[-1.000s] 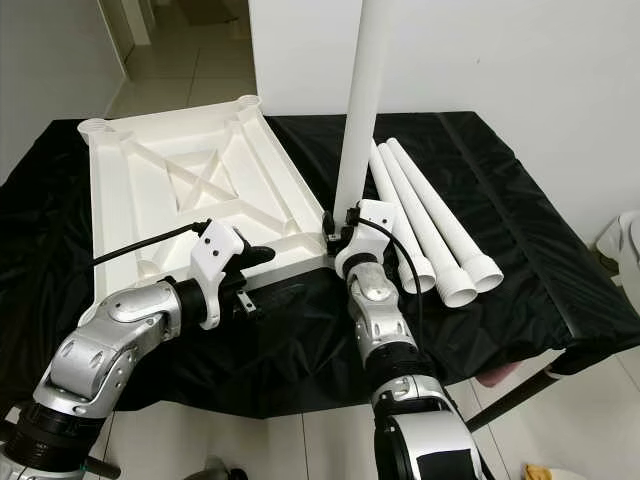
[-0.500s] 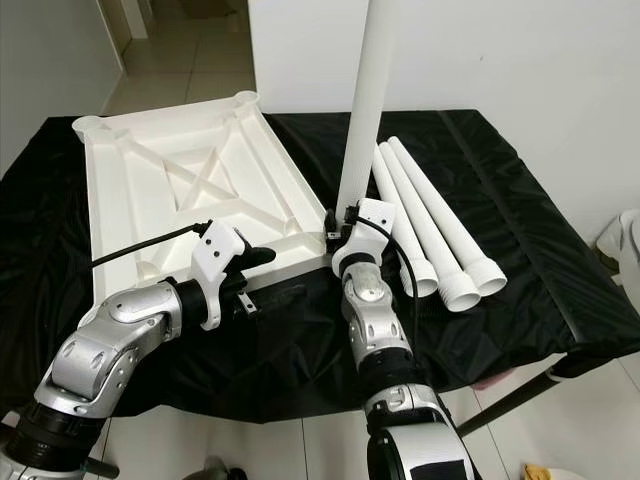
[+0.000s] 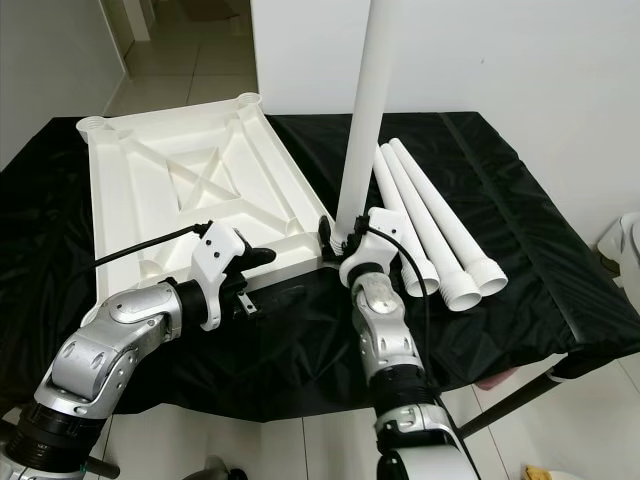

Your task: Building children table

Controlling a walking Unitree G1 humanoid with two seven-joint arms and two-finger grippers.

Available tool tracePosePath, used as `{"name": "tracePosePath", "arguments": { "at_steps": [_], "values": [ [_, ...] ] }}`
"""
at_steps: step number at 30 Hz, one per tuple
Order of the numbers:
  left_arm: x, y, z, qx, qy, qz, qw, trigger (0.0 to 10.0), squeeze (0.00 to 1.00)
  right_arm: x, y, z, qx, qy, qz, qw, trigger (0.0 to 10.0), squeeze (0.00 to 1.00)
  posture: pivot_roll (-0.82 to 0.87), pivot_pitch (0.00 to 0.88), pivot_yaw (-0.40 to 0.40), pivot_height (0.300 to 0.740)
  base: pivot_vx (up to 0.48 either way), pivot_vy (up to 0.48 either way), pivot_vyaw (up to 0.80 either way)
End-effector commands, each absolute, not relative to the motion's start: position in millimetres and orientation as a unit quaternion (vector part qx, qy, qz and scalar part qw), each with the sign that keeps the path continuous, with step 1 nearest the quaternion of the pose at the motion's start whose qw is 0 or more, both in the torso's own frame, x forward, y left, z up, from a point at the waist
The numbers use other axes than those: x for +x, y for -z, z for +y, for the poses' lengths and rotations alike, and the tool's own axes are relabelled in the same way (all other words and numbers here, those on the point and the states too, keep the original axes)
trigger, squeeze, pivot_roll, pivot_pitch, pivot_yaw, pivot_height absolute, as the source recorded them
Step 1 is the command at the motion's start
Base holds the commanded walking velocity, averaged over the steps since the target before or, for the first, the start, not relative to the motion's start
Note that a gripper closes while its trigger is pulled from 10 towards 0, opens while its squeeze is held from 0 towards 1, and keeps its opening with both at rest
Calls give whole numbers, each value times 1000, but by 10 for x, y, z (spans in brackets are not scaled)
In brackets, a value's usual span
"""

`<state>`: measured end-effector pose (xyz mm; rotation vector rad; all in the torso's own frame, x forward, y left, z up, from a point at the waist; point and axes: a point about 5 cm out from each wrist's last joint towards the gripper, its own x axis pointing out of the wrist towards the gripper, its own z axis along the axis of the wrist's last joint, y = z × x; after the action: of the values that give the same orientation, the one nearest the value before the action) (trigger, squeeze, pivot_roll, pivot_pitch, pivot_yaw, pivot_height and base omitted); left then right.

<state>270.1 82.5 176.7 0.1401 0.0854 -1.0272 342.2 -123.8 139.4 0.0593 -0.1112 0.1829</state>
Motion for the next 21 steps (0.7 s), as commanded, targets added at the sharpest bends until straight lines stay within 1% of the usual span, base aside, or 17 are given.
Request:
{"name": "tracePosePath", "arguments": {
  "at_steps": [1, 2, 4, 6, 8, 9, 11, 12, 15, 19, 21],
  "values": [
    [2706, -1742, 822, 71, 486, 42, 870, 10000, 0, 3407, -1396, -1213, 33, -117, -54, 991, 10000, 0, -37, 7, 6, 740, 0, 0, 0],
    [2706, -1742, 822, 71, 486, 42, 870, 10000, 0, 3407, -1396, -1213, 33, -117, -54, 991, 10000, 0, -37, 7, 6, 740, 0, 0, 0],
    [2720, -1752, 823, 72, 483, 39, 872, 10000, 0, 3402, -1406, -1249, 20, -154, -58, 986, 10000, 0, -39, 11, 8, 740, 0, 0, 0],
    [2720, -1752, 823, 72, 483, 39, 872, 10000, 0, 3402, -1406, -1249, 20, -154, -58, 986, 10000, 0, -39, 11, 8, 740, 0, 0, 0],
    [2729, -1760, 827, 68, 482, 38, 873, 10000, 0, 3425, -1413, -1340, -7, -196, -59, 979, 10000, 0, -40, 17, 11, 740, 0, 0, 0],
    [2729, -1760, 827, 68, 482, 38, 873, 10000, 0, 3425, -1413, -1340, -7, -196, -59, 979, 10000, 0, -40, 17, 11, 740, 0, 0, 0],
    [2734, -1767, 835, 67, 480, 37, 874, 10000, 0, 3470, -1428, -1439, -27, -229, -54, 972, 10000, 0, -39, 19, 13, 740, 0, 0, 0],
    [2734, -1767, 835, 67, 480, 37, 874, 10000, 0, 3470, -1428, -1439, -27, -229, -54, 972, 10000, 0, -39, 19, 13, 740, 0, 0, 0],
    [2734, -1770, 837, 67, 480, 38, 874, 10000, 0, 3554, -1454, -1547, -50, -251, -45, 966, 10000, 0, -38, 20, 13, 740, 0, 0, 0],
    [2736, -1775, 842, 70, 479, 37, 874, 10000, 0, 3588, -1470, -1584, -53, -258, -42, 964, 10000, 0, -31, 22, 14, 740, 0, 0, 0],
    [2735, -1777, 851, 70, 478, 37, 875, 10000, 0, 3627, -1495, -1596, -57, -280, -38, 958, 10000, 0, -22, 25, 14, 740, 0, 0, 0]
  ]
}}
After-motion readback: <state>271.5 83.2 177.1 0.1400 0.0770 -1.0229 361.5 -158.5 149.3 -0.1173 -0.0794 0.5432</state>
